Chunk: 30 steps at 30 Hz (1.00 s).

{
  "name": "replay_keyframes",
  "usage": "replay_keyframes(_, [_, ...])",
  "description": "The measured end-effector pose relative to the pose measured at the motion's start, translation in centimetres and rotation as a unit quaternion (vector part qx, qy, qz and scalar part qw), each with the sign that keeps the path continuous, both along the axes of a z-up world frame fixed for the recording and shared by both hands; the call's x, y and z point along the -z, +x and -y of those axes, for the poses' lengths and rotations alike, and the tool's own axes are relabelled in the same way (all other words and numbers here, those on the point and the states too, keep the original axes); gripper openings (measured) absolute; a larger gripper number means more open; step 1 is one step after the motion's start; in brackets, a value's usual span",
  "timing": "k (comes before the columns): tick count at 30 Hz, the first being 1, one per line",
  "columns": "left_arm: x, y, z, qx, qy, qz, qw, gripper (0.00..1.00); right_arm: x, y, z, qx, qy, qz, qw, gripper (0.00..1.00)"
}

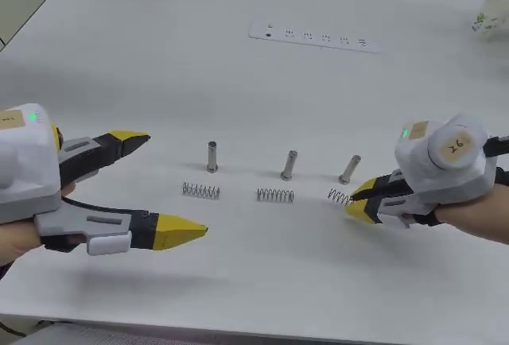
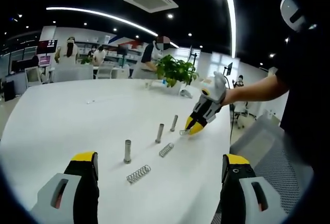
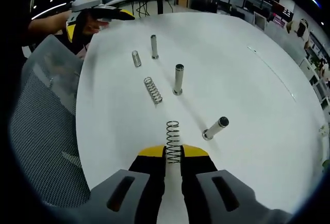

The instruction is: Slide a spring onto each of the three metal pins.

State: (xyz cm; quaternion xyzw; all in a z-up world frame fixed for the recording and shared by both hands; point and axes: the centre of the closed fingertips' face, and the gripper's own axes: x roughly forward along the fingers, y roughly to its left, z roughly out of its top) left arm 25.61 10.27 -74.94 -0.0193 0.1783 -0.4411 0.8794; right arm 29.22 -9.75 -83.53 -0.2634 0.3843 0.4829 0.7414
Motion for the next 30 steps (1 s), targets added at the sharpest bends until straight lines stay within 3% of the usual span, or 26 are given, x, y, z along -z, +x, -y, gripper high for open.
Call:
replay_keyframes(11, [-0.3,-0.8,0.9,0.021,0.003,0.001,0.9998,0.97,0.0,-0.5,0.2,-0.003,0.001,0.0,1.0,0.08])
replay_keyframes(26, [0.4,-1.5,3.7,0.07,-0.001,-0.018,0.9974,0.87,-1.7,-1.5,-1.4,-0.039,0.01,0.016,0.9991,0.08])
replay_keyframes(29, [0.6,-2.0,4.4,0.09,-0.002,-0.029,0.9956,0.83,-2.0,-1.9,-1.9,-0.055,0.008,0.021,0.9982,0.08])
replay_keyframes(30, [0.7,-2.9,5.0,0.114,-0.012,-0.045,0.9924,0.81,-2.2,-2.1,-2.1,-0.064,0.007,0.025,0.9976,0.08])
